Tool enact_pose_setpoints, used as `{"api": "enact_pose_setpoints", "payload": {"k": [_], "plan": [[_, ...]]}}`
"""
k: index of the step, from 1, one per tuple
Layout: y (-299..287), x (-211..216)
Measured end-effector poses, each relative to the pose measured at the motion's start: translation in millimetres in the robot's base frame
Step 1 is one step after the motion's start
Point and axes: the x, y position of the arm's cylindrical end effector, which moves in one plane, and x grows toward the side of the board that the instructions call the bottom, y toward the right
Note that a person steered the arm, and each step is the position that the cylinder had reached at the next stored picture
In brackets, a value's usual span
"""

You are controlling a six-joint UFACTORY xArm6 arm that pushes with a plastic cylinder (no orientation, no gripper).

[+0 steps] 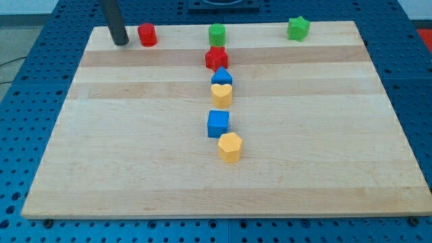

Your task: Move the green star to the right of the red star

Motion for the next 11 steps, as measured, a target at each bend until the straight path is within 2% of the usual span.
{"api": "enact_pose_setpoints", "payload": {"k": [1,2,4,6,7,9,11], "plan": [[12.9,-29.3],[47.0,-27.4],[61.7,41.1],[100.5,-20.5],[154.5,-19.4],[215.6,-28.8],[419.7,-28.7]]}}
